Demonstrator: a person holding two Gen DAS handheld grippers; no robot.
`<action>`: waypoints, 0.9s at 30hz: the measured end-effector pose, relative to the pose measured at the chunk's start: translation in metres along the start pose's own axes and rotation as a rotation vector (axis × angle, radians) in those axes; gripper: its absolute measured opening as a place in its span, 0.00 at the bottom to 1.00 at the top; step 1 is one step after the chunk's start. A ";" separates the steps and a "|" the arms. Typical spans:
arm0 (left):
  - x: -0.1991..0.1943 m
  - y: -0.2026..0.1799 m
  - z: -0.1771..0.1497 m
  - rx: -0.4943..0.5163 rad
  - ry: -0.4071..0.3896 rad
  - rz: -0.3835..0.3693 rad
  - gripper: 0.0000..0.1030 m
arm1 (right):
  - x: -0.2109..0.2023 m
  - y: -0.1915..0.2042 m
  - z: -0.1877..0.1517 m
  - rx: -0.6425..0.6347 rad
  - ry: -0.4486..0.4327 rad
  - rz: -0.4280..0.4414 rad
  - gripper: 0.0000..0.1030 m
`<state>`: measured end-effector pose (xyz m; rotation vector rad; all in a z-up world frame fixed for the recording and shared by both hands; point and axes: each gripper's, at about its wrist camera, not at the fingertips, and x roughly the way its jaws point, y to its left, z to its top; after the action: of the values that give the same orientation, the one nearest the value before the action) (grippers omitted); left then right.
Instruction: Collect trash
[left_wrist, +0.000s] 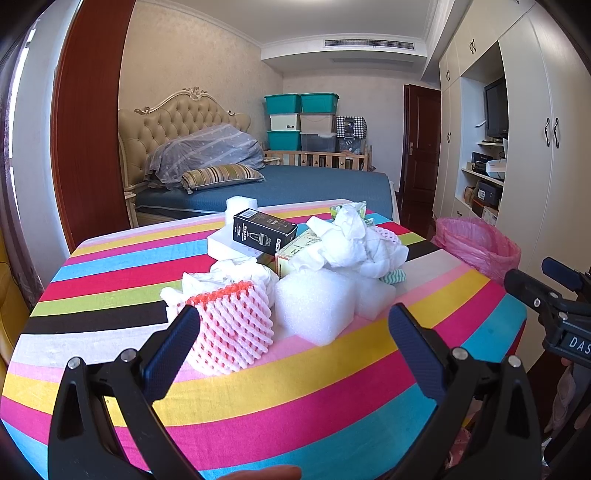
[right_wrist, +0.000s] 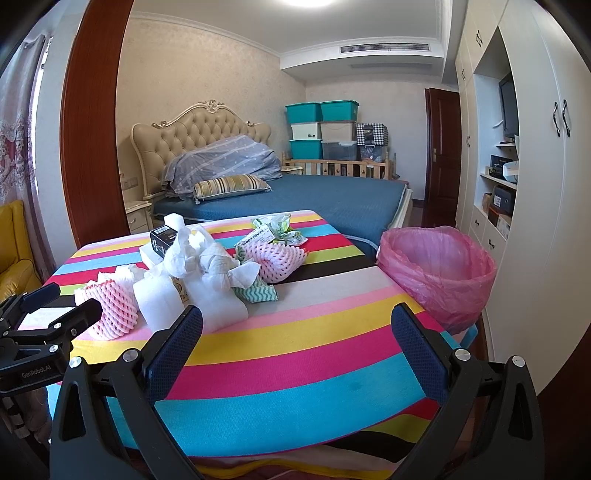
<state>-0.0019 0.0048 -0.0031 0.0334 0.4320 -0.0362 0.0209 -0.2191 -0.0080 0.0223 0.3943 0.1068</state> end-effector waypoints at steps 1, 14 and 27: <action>0.000 0.000 -0.001 -0.001 0.000 -0.001 0.96 | 0.000 0.000 0.000 0.000 0.001 0.001 0.93; 0.000 0.001 0.000 -0.003 0.001 -0.001 0.96 | 0.000 0.000 -0.001 0.002 0.003 0.003 0.93; -0.002 0.000 -0.004 -0.005 0.007 -0.006 0.96 | 0.000 0.001 -0.002 0.002 0.004 0.004 0.93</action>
<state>-0.0050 0.0048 -0.0057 0.0268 0.4397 -0.0412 0.0202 -0.2185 -0.0099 0.0244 0.3988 0.1104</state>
